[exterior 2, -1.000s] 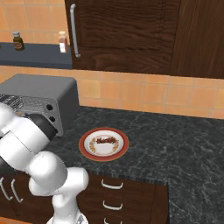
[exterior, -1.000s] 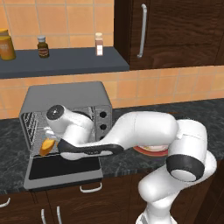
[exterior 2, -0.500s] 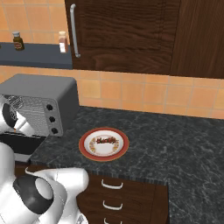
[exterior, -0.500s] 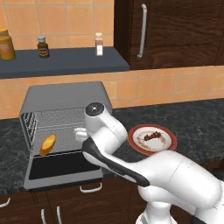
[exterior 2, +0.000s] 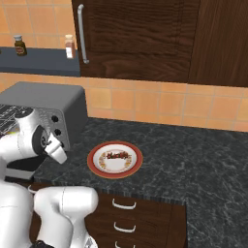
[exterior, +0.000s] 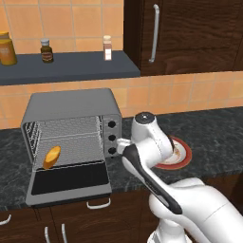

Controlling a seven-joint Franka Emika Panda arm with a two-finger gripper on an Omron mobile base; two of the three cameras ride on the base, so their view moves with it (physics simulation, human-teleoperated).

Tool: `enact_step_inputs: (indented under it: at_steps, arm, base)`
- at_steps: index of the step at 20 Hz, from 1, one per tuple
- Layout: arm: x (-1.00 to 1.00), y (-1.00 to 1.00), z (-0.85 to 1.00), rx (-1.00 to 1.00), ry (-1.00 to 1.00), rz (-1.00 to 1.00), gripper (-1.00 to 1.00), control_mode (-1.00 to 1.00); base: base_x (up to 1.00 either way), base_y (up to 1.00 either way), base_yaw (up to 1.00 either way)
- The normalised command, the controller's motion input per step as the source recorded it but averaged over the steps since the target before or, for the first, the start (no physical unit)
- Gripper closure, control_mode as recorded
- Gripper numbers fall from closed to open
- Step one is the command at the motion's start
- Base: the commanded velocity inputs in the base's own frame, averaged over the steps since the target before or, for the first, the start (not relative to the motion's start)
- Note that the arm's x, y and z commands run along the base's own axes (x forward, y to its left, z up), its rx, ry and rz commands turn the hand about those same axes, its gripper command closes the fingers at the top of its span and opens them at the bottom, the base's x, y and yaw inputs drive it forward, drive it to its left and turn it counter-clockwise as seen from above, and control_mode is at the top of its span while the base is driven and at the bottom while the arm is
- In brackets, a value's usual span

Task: Pick up the kebab skewer and baguette bread, and place them inside the toaster oven. Close the toaster oven door and start by setting the timer.

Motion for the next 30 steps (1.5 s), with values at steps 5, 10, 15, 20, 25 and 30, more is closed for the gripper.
enact_step_inputs:
  at_steps: [5,10,15,20,25,30]
  arm:
    - [0.44,-1.0,-0.01,0.0,0.09,-0.32,-1.0,-1.0]
    - [0.94,-0.88,-0.04,0.0,0.06,-0.26,-1.0,-1.0]
    - [0.98,-0.68,-0.12,0.11,0.08,-0.05,-1.0,-1.0]
    - [0.78,-0.09,0.0,0.13,0.03,0.0,-1.0,-1.0]
    - [0.66,0.1,-0.24,0.06,0.15,-0.04,-1.0,-1.0]
    - [0.14,0.0,-0.42,0.0,0.16,-0.12,-1.0,-1.0]
  base:
    - [0.0,0.0,0.0]
    - [0.0,0.0,0.0]
    - [0.0,0.0,0.0]
    - [0.0,0.0,0.0]
    - [0.0,0.0,0.0]
    - [0.0,0.0,0.0]
